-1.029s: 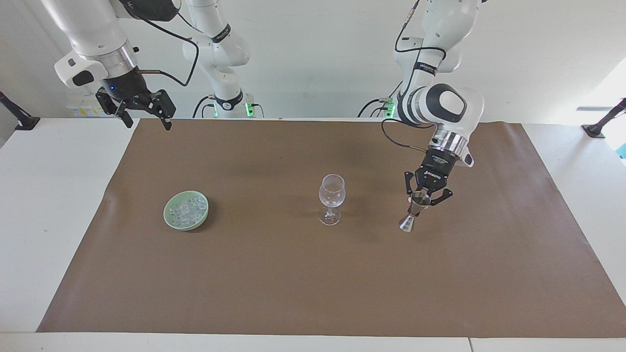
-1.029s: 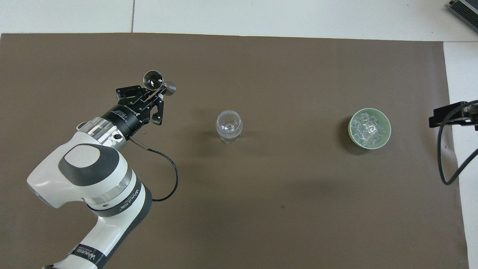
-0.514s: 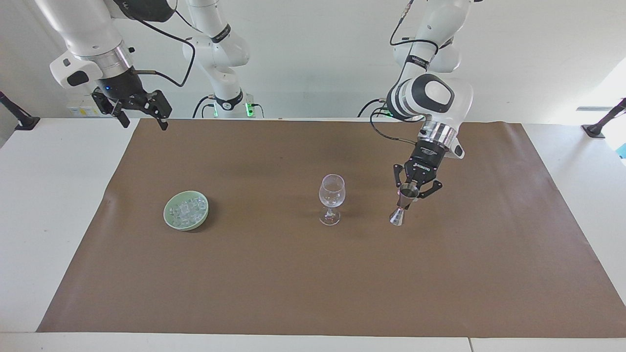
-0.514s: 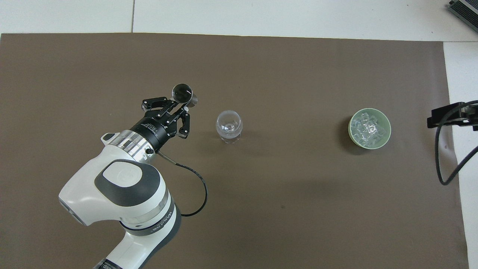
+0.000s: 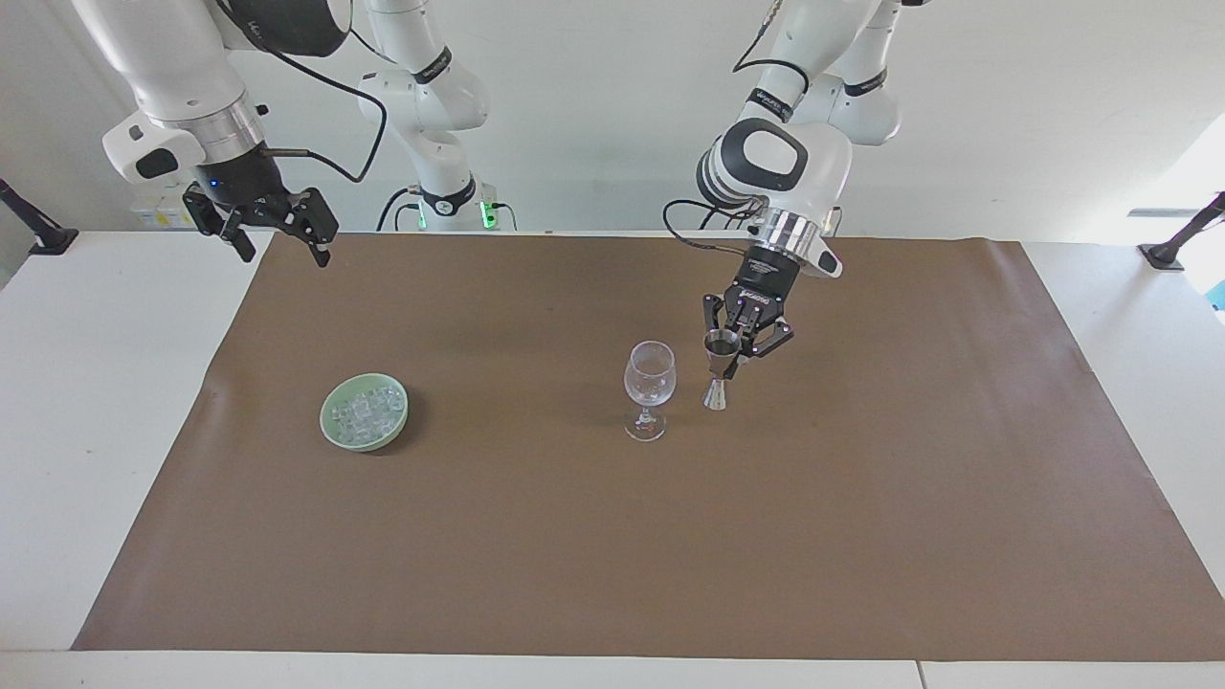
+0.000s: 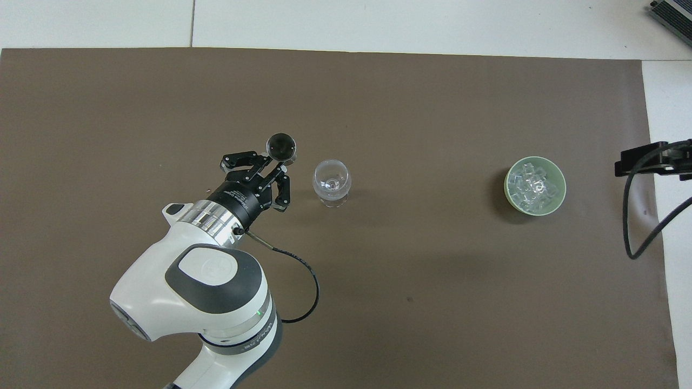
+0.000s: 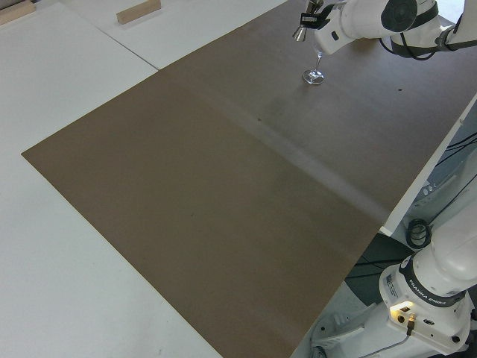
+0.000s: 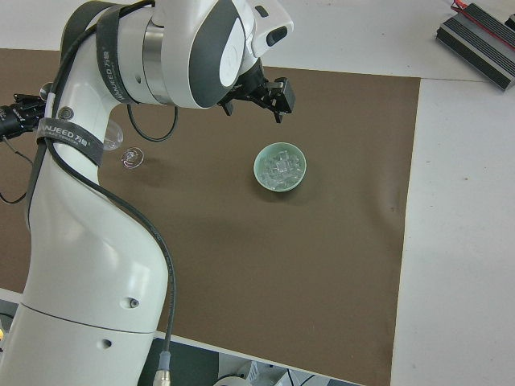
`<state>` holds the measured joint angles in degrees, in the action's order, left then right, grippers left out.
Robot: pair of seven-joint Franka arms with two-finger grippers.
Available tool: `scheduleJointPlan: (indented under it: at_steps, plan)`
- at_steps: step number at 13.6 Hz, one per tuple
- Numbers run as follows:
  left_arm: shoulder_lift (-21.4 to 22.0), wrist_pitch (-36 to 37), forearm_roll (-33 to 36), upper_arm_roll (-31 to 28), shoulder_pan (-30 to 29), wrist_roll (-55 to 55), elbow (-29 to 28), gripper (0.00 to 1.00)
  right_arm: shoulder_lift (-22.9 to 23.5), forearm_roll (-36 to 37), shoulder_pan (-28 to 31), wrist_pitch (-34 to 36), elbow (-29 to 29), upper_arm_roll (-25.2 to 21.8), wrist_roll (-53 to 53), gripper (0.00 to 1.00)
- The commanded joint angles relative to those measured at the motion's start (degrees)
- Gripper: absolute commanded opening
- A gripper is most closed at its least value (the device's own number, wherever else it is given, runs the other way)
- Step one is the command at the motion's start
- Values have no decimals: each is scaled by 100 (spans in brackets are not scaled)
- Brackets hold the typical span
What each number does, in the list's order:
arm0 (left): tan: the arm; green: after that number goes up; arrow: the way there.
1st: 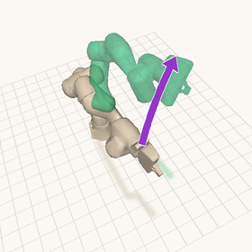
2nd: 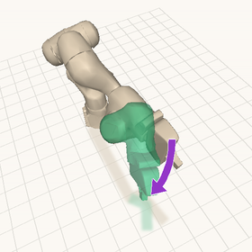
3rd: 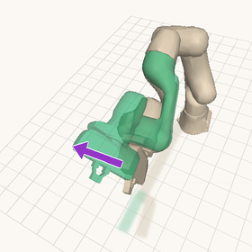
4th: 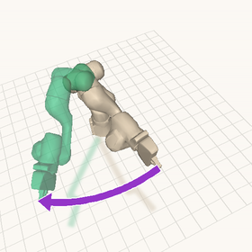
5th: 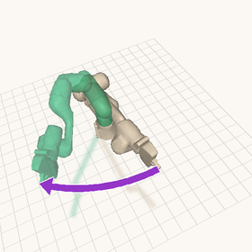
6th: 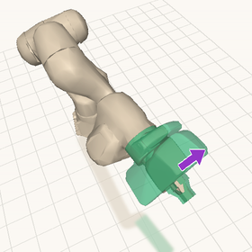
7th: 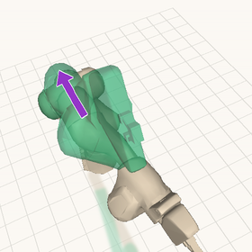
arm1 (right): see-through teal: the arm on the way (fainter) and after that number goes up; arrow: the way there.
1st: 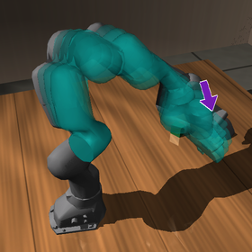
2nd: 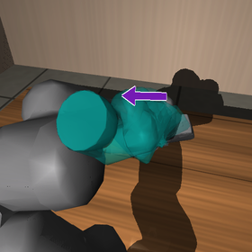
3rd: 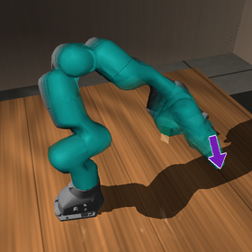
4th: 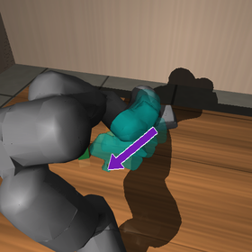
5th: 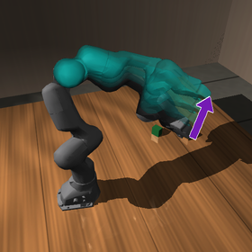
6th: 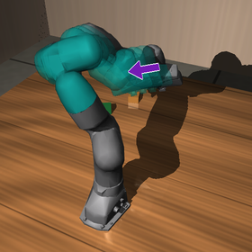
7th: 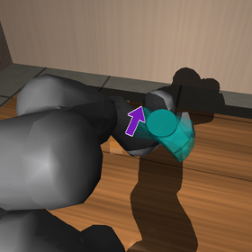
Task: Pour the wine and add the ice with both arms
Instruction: 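Lift the jigger with the left gripper and carry it over the glass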
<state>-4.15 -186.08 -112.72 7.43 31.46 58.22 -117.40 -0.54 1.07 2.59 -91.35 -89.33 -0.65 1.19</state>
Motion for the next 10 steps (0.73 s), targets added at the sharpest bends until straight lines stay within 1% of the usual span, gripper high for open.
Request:
scheduleJointPlan:
  at_steps: [1, 7, 10]
  plan:
    - [-288, -368, -5, -75, 229, -13, 332, 0, -192, -98, 22, -190, -243, 13, -146, 100]
    - [-385, -658, 259, -66, 396, -22, 385, 0, -183, -98, 22, -497, -287, 13, -137, 100]
    - [-464, -850, 452, -66, 413, -74, 481, 0, -183, -98, 40, -515, -305, 13, -146, 100]
